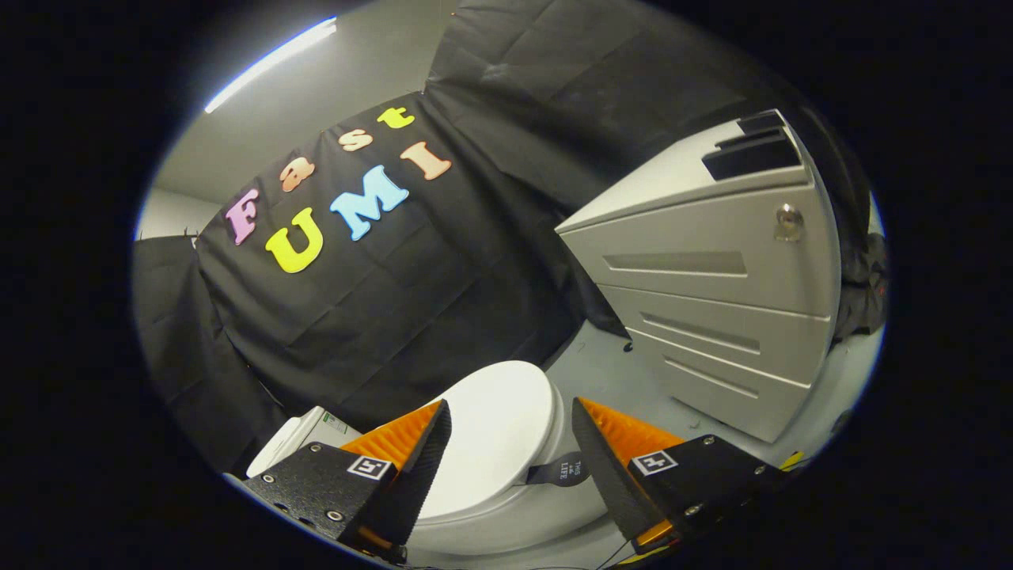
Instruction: Open the toilet lid.
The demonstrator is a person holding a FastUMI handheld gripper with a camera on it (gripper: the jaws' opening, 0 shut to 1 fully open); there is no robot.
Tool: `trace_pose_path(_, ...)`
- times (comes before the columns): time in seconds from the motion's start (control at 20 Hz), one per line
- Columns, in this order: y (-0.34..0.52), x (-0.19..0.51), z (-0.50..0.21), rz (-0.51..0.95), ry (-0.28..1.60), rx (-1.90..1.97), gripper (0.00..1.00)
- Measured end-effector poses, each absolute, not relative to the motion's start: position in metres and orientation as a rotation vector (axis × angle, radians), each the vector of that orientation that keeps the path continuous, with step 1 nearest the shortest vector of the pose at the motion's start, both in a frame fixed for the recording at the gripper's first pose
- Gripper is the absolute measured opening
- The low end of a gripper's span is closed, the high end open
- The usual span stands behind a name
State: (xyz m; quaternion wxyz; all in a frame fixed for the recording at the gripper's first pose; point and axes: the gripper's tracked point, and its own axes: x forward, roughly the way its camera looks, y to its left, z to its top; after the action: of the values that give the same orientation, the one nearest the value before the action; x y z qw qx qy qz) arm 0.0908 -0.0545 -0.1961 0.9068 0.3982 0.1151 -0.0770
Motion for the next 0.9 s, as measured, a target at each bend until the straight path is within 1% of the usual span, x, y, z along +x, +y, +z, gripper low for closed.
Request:
trace_pose_path(0.1, -0.047, 0.093, -0.215, -0.161, 0.271, 0.859, 0.93)
trace_pose_path(0.25, -0.043, 0.095, -0.24, -0.178, 0.319, 0.918, 0.89)
trace_pose_path(0.4, -0.048, 0.095, -0.262, -0.232, 0.35, 0.977, 0.84)
trace_pose_path(0.55, -0.04, 0.096, -0.281, -0.239, 0.391, 1.022, 0.8)
trace_pose_path(0.65, -0.038, 0.098, -0.288, -0.239, 0.397, 1.082, 0.76)
trace_pose_path(0.7, -0.04, 0.099, -0.292, -0.248, 0.401, 1.101, 0.68)
trace_pose_path(0.8, -0.041, 0.098, -0.294, -0.271, 0.388, 1.131, 0.6)
trace_pose_path(0.85, -0.041, 0.098, -0.295, -0.275, 0.379, 1.151, 0.58)
trace_pose_path(0.9, -0.042, 0.098, -0.295, -0.278, 0.372, 1.17, 0.53)
